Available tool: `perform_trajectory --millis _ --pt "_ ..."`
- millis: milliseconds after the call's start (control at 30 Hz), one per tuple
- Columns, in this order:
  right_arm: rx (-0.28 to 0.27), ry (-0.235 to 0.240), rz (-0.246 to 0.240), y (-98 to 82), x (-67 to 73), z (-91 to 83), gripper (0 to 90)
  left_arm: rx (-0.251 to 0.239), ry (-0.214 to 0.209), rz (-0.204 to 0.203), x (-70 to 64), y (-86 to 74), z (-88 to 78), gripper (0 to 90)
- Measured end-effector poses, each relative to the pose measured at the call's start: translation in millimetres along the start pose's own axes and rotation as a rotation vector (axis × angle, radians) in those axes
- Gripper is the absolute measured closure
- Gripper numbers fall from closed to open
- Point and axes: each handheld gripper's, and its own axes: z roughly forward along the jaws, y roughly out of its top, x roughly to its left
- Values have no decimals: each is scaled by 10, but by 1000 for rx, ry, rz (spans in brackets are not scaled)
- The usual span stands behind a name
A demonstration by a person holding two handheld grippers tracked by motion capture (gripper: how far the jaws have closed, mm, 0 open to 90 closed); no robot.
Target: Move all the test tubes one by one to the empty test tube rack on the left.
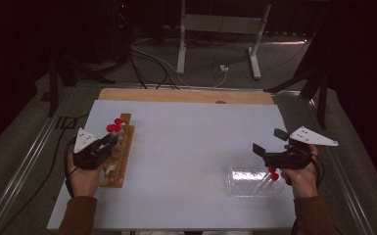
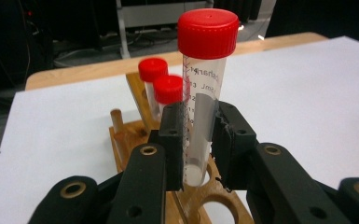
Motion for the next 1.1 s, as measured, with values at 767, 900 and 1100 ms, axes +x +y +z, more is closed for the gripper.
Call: perform_trajectory --millis 767,900,1100 --pt "-1 -1 1 -6 1 -6 0 81 12 8 -16 -122 108 748" --pt "-2 -3 5 -4 1 -8 0 81 10 7 -16 -122 108 738" --pt "-4 -3 4 -5 -1 -9 0 81 7 6 -15 -122 103 720"
